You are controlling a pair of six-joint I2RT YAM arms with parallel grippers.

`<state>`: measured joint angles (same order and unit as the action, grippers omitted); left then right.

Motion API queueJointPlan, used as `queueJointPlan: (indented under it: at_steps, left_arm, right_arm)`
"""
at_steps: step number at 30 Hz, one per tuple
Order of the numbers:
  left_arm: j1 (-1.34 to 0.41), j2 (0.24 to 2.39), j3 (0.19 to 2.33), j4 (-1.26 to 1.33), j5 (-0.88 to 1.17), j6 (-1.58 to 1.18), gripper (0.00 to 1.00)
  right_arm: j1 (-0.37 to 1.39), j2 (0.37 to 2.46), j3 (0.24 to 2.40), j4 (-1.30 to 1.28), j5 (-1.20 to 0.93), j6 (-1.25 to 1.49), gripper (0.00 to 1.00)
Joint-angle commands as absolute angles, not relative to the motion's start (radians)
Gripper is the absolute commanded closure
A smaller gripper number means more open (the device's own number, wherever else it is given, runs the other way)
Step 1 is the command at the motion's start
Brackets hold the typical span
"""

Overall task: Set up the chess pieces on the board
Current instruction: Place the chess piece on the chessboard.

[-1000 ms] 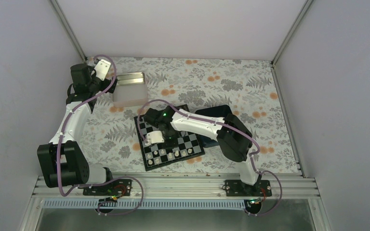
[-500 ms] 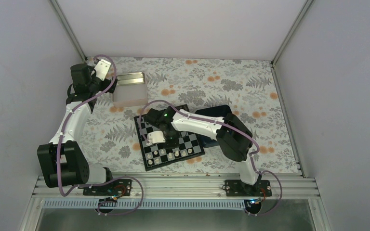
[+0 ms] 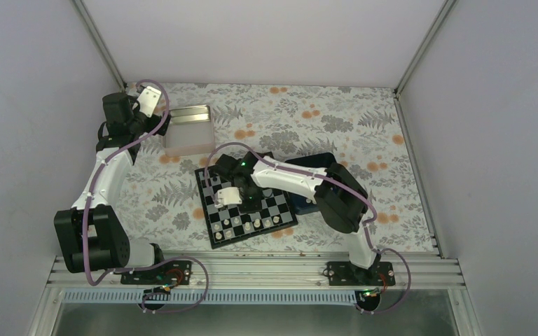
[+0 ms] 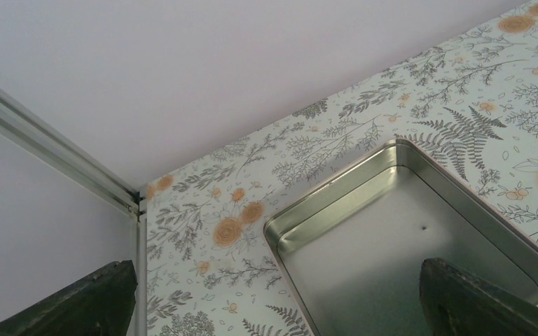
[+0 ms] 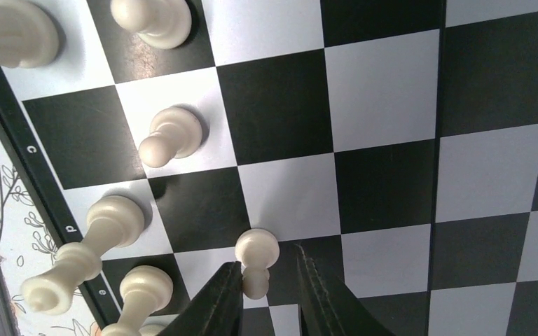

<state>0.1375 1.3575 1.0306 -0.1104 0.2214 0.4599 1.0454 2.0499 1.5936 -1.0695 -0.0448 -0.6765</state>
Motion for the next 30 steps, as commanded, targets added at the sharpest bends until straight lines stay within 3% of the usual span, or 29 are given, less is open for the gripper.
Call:
queueJointPlan:
  at_steps: [1,5,18,30]
  left_arm:
    - [0.143,1.355,1.029,-0.104,0.242,0.457,0.0]
    - [0.143,1.355,1.029,-0.104,0.242,0.457,0.0]
    - [0.143,1.35,1.028,-0.103,0.242,0.459,0.0]
    - [0.143,1.343,1.026,-0.103,0.239,0.459,0.0]
  right_arm:
    - [1.039,2.073,1.586,-1.059,-0.074,-0.693,0.79]
    - [1.038,2.078,1.586,-1.06,-0.08,-0.695,0.79]
    - [1.043,2.046,1.629,-1.105,-0.11,-0.689,0.94]
    - [1.089,2.038,1.656,-1.125,-0.115,-0.678,0.95]
